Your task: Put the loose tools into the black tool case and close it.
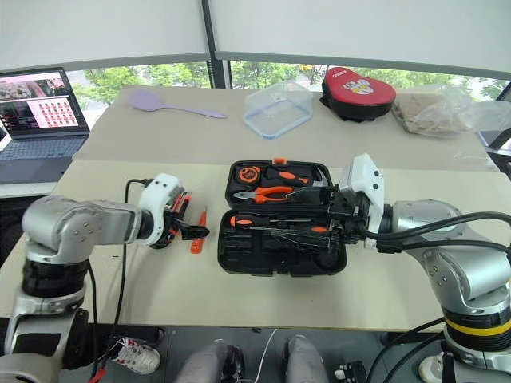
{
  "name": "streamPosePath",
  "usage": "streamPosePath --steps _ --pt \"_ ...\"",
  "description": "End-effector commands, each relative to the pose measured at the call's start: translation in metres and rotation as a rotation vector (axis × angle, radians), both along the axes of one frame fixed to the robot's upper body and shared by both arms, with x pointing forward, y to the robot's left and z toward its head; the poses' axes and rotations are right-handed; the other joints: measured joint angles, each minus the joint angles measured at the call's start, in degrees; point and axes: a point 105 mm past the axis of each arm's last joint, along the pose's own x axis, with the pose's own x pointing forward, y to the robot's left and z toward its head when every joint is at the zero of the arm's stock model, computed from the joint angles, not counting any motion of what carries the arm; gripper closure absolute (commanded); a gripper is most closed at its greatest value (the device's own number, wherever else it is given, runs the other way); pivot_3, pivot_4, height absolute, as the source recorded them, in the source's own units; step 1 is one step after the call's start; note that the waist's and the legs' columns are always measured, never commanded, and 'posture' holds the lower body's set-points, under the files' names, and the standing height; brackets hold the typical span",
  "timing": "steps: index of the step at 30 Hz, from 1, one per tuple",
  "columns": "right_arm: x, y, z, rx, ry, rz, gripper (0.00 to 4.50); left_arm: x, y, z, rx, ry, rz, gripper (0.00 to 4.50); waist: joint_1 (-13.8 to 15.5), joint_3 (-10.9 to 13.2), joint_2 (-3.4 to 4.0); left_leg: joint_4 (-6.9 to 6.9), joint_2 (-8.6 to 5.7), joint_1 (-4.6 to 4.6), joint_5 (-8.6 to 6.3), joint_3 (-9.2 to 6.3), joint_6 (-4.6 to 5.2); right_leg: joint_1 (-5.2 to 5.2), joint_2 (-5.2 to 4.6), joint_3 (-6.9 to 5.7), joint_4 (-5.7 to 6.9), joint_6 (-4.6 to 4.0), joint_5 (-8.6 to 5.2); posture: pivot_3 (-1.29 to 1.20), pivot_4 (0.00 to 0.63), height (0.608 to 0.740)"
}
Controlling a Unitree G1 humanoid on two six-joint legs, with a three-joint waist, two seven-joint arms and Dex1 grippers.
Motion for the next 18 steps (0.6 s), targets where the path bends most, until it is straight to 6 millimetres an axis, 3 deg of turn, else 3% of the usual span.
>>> streamPosePath --steps 1,3,12,15,18 --pt "-0.005 0.004 0.01 0.019 -0.051 0.008 0.01 0.002 -0.004 -0.013 0.04 0.043 0.01 0.26 0.1 0.0 0.0 0.0 0.0 0.01 0.0 0.0 0.0 0.0 0.0 0.01 0.01 0.0 0.0 0.0 0.15 0.731" --pt "-0.005 0.005 0.01 0.024 -0.053 0.006 0.0 0.001 -0.006 -0.018 0.051 0.062 0.004 0.75 0.1 0.0 0.01 0.0 0.0 0.1 0.0 0.0 0.0 0.08 -0.02 0.0 0.03 0.0 0.0 0.0 0.15 0.731" --pt "-0.007 0.002 0.011 0.028 -0.054 -0.013 0.0 0.005 0.005 -0.015 0.063 0.068 0.026 3.99 0.2 0.0 0.01 0.0 0.0 0.16 0.0 -0.03 0.0 0.17 -0.09 -0.02 0.03 0.0 -0.01 0.0 0.15 0.731" --pt "-0.007 -0.003 0.006 0.004 -0.037 -0.033 0.0 0.011 0.012 0.003 0.061 0.003 0.0 4.05 0.1 0.0 0.0 -0.01 0.01 0.15 0.0 -0.03 0.0 0.15 -0.08 -0.03 0.02 0.0 -0.01 0.0 0.15 0.731" --pt "-0.01 -0.013 -0.001 -0.024 0.02 -0.047 0.0 0.017 0.004 0.039 0.08 -0.198 -0.206 4.05 0.0 0.0 -0.04 -0.01 0.02 -0.01 0.0 -0.01 -0.01 -0.05 -0.07 -0.04 0.05 -0.01 -0.01 0.0 0.15 0.731"
